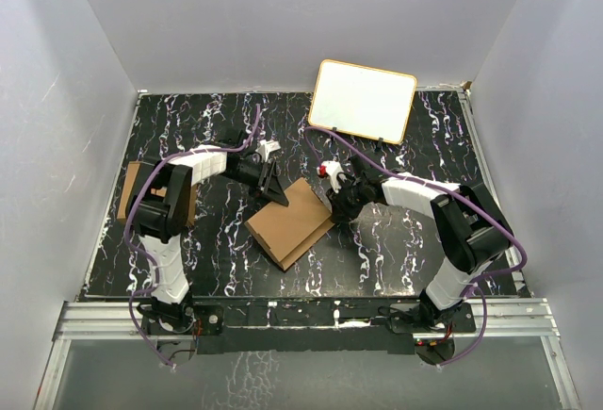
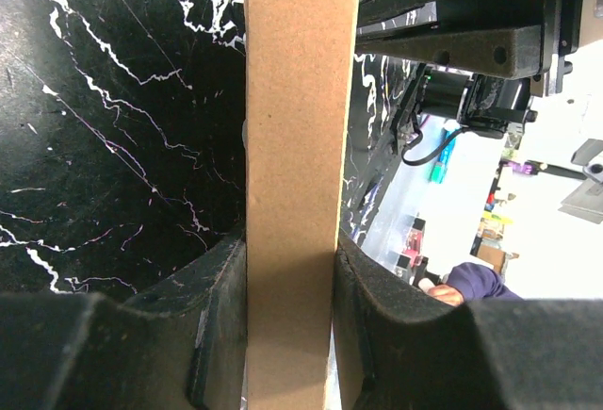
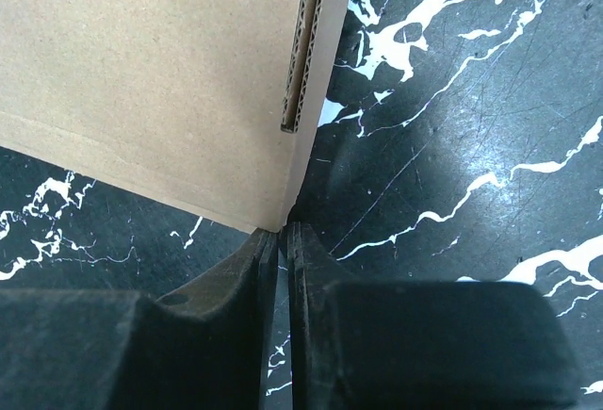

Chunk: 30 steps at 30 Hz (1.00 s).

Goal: Fold the paper box

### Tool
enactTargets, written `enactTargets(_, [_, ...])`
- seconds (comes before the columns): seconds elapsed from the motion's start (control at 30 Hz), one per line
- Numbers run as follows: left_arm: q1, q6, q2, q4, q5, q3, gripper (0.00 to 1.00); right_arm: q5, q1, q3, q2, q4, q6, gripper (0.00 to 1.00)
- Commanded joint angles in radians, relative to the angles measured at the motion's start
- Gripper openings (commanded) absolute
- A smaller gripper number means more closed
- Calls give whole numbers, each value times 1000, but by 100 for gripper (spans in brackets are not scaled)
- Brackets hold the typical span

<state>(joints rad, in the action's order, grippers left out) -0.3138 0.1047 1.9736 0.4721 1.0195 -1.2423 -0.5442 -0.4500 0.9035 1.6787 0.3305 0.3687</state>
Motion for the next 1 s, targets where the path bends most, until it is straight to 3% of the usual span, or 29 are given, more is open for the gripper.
enactTargets(0.0, [-25,-16,-53,57,-144,2,0,21,4,38,-18,-39,41,16])
enactTargets(0.27, [-25,-13,-65,45,-161,7,0,-47,56,51,-47,31,103,34])
enactTargets(0.47, [-26,-10,-73,41,-171,7,0,-156,123,62,-76,87,155,40])
enactTargets(0.7, [-28,-7,-94,30,-168,9,0,-238,181,62,-82,103,158,38])
enactTargets(0.97, [-67,-31,-135,62,-231,-17,0,-205,182,75,-27,83,66,27])
